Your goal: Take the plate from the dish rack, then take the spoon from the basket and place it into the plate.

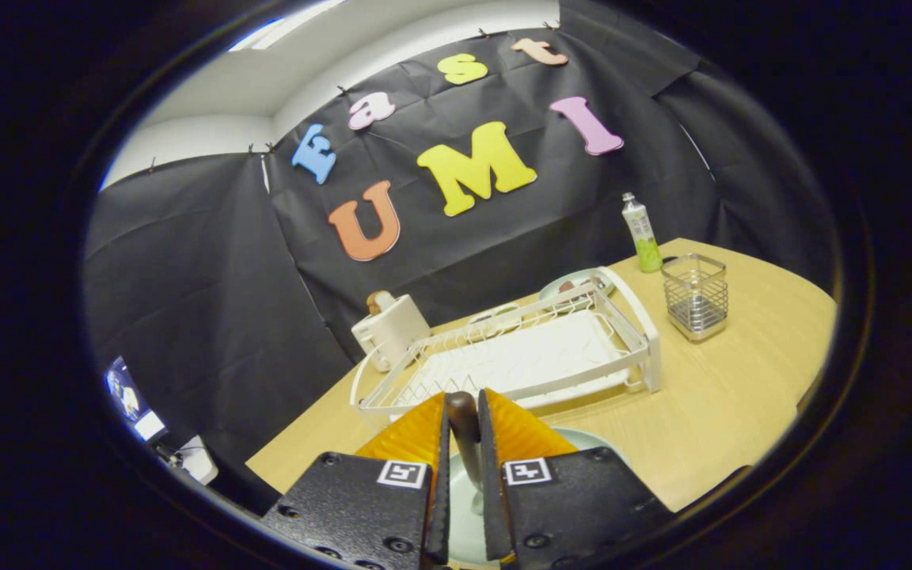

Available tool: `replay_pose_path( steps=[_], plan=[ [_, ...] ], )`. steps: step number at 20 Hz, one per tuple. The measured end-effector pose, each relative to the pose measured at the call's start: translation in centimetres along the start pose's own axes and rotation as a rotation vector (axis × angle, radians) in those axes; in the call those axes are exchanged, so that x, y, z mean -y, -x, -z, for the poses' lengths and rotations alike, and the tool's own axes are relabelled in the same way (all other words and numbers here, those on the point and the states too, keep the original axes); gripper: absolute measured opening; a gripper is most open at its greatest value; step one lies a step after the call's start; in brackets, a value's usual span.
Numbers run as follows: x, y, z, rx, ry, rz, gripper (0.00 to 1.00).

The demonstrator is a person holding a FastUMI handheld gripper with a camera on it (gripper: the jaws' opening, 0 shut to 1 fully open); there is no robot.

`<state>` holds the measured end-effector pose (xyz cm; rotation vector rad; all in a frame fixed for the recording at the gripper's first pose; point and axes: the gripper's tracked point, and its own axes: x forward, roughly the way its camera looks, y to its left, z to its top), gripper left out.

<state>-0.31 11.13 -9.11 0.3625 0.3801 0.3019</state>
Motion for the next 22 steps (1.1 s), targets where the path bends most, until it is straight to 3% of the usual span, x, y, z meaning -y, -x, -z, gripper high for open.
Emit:
replay_pose_path(
  steps=[2, 5, 7, 14, 22],
  plan=[
    [0.1, 0.4, -0.7, 0.019, 0.042, 0.009, 0.37],
    [0.3, 1.0, -2.3, 0.072, 0.115, 0.039, 0.89],
    [0.4, 1.4, -3.1, 0.1, 0.158, 0.055, 1.0],
    [0.8, 3.1, -5.5, 0.183, 0.277, 0.112, 1.0],
    [2.7, 7.4, -10.3, 0.361, 0.42, 0.297, 1.0]
  ],
)
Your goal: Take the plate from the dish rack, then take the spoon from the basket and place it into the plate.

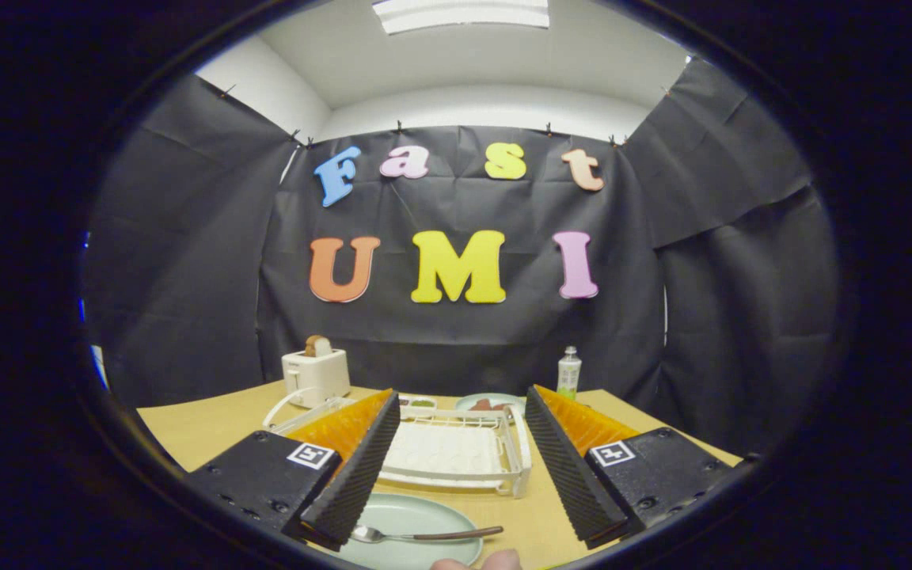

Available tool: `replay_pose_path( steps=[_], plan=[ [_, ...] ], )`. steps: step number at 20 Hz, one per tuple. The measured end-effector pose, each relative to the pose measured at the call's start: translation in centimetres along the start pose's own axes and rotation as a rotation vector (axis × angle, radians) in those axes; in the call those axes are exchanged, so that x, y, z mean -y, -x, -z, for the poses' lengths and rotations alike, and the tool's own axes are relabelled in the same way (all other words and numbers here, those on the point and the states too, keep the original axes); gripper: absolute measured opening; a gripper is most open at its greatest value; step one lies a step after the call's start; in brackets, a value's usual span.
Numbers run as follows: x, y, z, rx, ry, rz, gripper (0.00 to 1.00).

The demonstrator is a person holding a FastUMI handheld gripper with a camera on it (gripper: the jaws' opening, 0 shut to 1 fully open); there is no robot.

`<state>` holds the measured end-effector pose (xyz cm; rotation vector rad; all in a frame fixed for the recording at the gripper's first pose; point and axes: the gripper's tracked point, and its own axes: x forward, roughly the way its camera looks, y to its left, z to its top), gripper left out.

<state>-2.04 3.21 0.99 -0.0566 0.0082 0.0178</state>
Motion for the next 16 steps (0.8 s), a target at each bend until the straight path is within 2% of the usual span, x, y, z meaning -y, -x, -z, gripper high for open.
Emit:
replay_pose_path(
  steps=[6, 11, 16],
  plan=[
    [1.4, 1.1, -1.8, 0.025, -0.039, 0.046, 1.0],
    [1.8, 1.1, -0.9, 0.023, -0.024, 0.069, 1.0],
    [0.1, 1.3, -1.2, 0.029, -0.027, 0.028, 1.0]
  ],
)
